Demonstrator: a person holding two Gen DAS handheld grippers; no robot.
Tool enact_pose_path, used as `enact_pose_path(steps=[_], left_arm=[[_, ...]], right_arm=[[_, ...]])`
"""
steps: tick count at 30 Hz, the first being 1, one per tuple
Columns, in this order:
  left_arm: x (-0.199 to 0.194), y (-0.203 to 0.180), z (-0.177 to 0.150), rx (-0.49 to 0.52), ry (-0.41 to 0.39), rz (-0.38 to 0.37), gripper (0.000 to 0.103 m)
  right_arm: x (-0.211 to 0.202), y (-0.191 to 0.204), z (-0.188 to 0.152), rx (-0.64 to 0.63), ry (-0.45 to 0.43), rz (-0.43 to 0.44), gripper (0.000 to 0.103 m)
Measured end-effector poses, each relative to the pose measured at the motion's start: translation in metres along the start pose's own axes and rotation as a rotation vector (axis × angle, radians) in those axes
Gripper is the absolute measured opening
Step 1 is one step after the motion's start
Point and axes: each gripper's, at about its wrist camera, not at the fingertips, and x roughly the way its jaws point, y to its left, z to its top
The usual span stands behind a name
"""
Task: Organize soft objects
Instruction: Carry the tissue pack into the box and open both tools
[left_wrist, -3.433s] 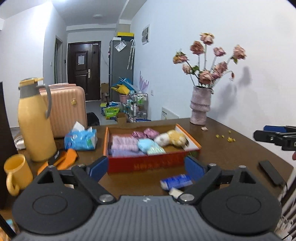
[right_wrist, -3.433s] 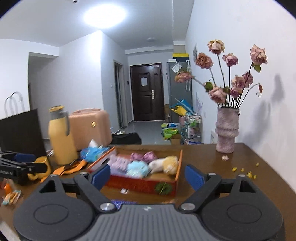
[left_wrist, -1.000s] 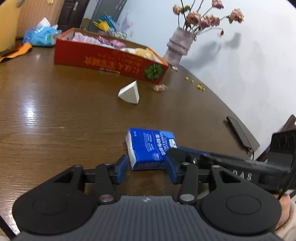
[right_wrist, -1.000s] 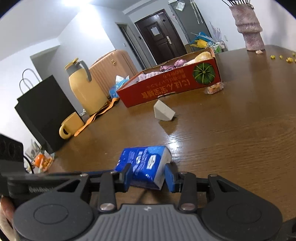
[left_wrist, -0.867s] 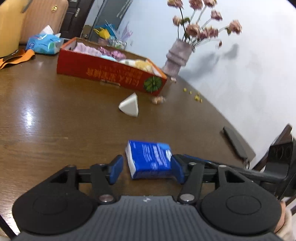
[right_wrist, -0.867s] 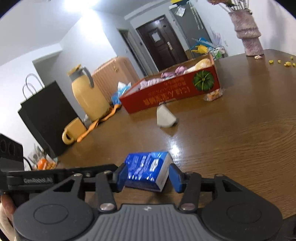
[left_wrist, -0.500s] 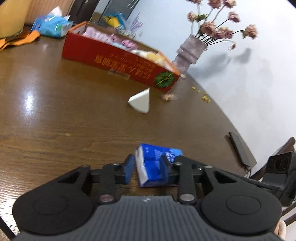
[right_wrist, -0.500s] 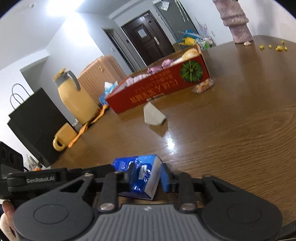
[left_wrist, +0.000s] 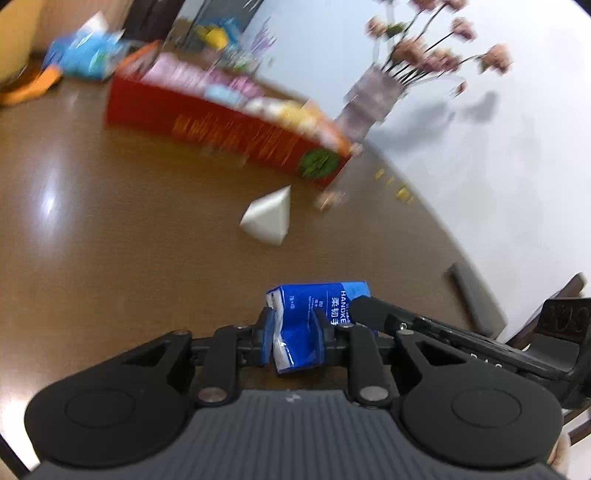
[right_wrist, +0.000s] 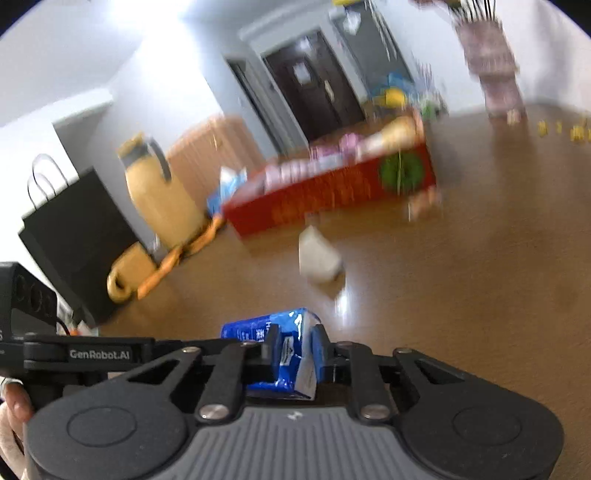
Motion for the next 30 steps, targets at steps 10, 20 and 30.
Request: enact_pose_path(steps=[10,20,30], left_arm=[[0.094,0.000,0.196,0.065,-0.078,-0.027,0.021],[0.237,0.042,0.248,0.097,0.154,0.222,0.016],[0.199,0.025,0.252,0.112,0.071,0.221,0.043]], right_arm=[[0.086,-0.028,0.184,-0.116,-0.146,-0.091,0.017],[0.249,-0.072,0.221,-0.202,0.139,-0.314,0.016],[0.226,-0.073,0.230,-0.170,0.135,-0.303,0.020]])
